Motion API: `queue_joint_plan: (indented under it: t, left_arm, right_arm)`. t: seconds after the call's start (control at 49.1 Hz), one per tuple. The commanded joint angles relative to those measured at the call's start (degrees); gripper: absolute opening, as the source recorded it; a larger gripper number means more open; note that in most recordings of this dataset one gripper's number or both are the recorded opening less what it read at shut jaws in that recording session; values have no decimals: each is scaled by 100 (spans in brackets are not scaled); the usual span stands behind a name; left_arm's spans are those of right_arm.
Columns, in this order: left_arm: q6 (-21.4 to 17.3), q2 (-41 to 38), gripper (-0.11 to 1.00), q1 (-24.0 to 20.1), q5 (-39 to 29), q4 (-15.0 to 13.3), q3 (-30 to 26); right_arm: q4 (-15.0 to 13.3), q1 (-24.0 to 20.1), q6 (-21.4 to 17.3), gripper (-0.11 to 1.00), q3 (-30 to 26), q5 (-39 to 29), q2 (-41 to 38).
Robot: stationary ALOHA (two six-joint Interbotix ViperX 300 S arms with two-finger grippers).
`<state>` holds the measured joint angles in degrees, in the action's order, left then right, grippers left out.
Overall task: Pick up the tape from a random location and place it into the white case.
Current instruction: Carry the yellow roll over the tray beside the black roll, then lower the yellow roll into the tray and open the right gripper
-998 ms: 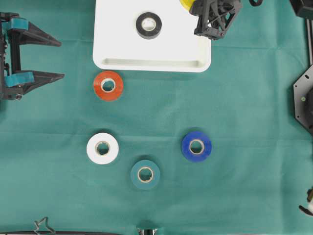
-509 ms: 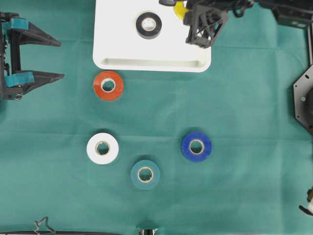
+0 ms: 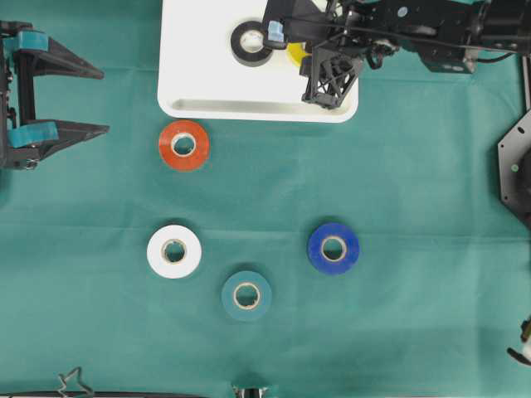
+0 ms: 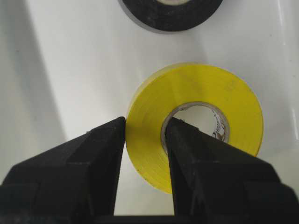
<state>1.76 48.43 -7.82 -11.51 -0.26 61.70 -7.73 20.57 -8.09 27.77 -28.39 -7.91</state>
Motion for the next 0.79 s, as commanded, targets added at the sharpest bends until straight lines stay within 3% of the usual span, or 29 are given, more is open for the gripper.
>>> queue_joint_plan:
  t: [0.0, 0.59, 0.631, 0.774]
  left_arm:
    - [0, -18, 96, 9, 26, 0, -62]
    - [0, -18, 96, 9, 26, -9, -70]
    - [0, -18, 96, 9, 26, -9, -70]
    - [9, -18, 96, 9, 26, -9, -62]
  right_arm:
    - [-9, 18, -18, 29, -18, 149, 62]
    - [26, 105, -44, 30, -44, 35, 44]
    - [26, 105, -44, 37, -44, 53, 44]
    - [-9, 105, -44, 79, -70, 62, 44]
